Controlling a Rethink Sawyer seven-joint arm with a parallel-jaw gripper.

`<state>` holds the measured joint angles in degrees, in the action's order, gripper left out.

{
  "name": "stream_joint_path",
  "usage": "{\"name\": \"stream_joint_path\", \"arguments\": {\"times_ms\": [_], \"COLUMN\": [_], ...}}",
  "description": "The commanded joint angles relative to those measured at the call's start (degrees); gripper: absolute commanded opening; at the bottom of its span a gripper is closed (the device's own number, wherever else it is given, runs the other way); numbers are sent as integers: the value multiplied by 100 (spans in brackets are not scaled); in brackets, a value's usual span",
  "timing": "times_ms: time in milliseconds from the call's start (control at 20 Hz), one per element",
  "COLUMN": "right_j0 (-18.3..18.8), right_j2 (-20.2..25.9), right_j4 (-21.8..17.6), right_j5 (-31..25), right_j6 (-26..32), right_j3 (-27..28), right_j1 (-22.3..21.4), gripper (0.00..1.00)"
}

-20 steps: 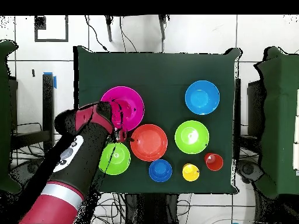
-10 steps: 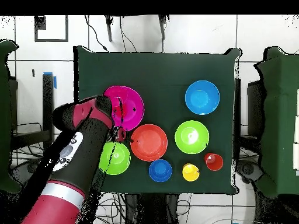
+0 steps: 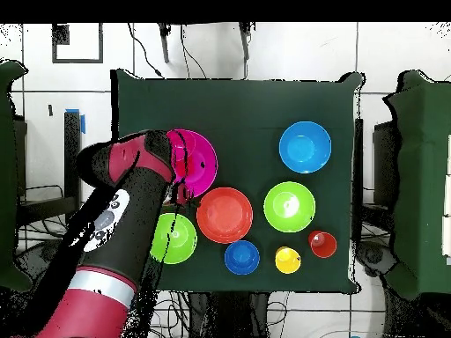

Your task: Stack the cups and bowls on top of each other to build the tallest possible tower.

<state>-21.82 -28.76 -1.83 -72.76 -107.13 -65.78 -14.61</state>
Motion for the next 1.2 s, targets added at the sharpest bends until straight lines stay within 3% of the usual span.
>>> {"name": "stream_joint_path", "arguments": {"times_ms": [50, 250, 400, 750, 900, 1200], "right_j0": [293, 805, 890, 851, 865, 911], "right_j2": [1039, 1451, 1637, 1705, 1741, 1740], "right_j4": [-384, -275, -109, -257, -261, -317], "right_j5": [115, 1356, 1490, 2194, 2429, 2258], "right_j6": [935, 1302, 960, 227, 159, 318], "right_j3": [175, -498, -476, -195, -197, -194], "right_j1": [31, -417, -509, -135, -89, -139], "gripper": [100, 100, 100, 100, 100, 100]}}
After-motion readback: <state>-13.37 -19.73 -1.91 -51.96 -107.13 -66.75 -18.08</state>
